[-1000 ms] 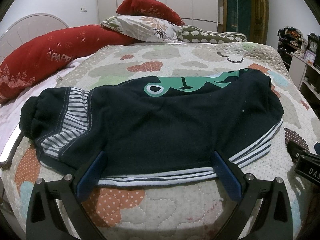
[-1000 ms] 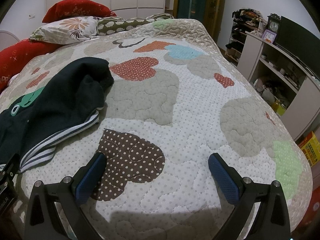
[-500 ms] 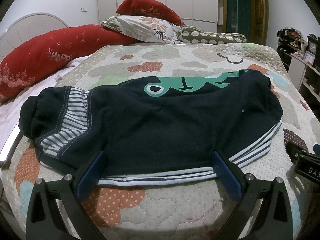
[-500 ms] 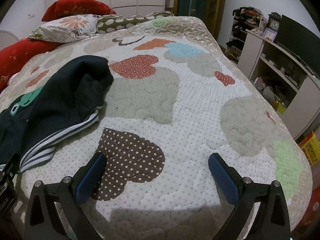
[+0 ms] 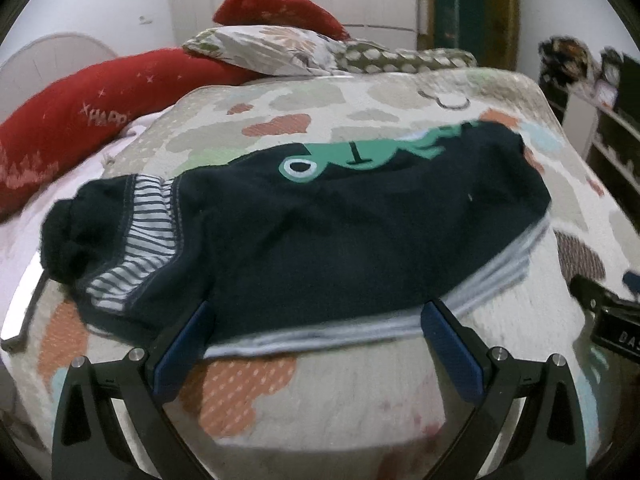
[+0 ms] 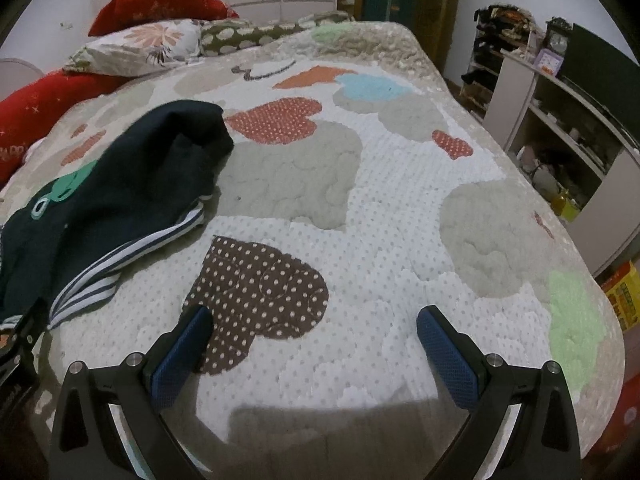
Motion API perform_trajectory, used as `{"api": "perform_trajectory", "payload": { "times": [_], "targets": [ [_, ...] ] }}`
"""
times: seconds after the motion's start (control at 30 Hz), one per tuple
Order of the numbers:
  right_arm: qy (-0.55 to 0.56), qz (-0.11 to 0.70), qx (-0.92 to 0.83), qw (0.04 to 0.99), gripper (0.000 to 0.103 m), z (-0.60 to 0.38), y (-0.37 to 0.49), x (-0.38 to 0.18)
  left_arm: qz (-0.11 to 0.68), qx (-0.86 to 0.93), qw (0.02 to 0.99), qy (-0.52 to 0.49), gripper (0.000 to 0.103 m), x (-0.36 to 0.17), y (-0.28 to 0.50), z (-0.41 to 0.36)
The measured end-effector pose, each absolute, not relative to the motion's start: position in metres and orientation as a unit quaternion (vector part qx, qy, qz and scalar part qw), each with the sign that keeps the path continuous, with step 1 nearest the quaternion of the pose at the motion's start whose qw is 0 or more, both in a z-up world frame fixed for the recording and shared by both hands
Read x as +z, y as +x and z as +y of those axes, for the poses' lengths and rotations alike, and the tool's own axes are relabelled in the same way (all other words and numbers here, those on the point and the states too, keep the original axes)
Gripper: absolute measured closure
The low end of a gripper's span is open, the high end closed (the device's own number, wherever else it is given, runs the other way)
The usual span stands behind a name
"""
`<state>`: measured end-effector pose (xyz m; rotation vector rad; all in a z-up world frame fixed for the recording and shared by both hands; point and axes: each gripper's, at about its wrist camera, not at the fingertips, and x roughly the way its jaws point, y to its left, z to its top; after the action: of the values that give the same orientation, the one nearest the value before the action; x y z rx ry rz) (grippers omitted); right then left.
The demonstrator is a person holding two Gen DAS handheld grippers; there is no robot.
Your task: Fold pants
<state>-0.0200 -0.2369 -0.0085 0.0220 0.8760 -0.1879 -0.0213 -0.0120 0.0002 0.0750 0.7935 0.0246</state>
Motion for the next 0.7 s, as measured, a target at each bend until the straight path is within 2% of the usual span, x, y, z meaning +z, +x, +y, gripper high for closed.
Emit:
{"api": "perform_trajectory", "payload": {
  "times": [0.23,0.5,0.6,0.67,0.7],
  "targets": [
    [-0.008,0.408,-0.113,0.906,0.001,-0.228,-0.039,-0.005,0.411,0.008,0.911,-0.005,0.0,0.013,-0.057,0.027],
    [0.033,0.422,-0.084,0.902,0.002,-0.24,-0.051,0.0,0.399,0.049,0.911,-0.092,0.0,0.037,-0.07,0.103],
    [0.056,0.42,-0.065,0.903,0.011,-0.244,-0.043,0.016,0.39,0.042,0.914,-0.103,0.0,0.045,-0.06,0.114],
    [0.041,0.425,-0.028,0.904,0.023,-0.238,-0.027,0.031,0.391,0.037,0.914,-0.103,0.0,0.048,-0.049,0.116],
    [0.033,0.422,-0.016,0.906,0.023,-0.234,-0.02,0.037,0.393,0.033,0.913,-0.103,0.0,0.05,-0.043,0.115]
  ]
}}
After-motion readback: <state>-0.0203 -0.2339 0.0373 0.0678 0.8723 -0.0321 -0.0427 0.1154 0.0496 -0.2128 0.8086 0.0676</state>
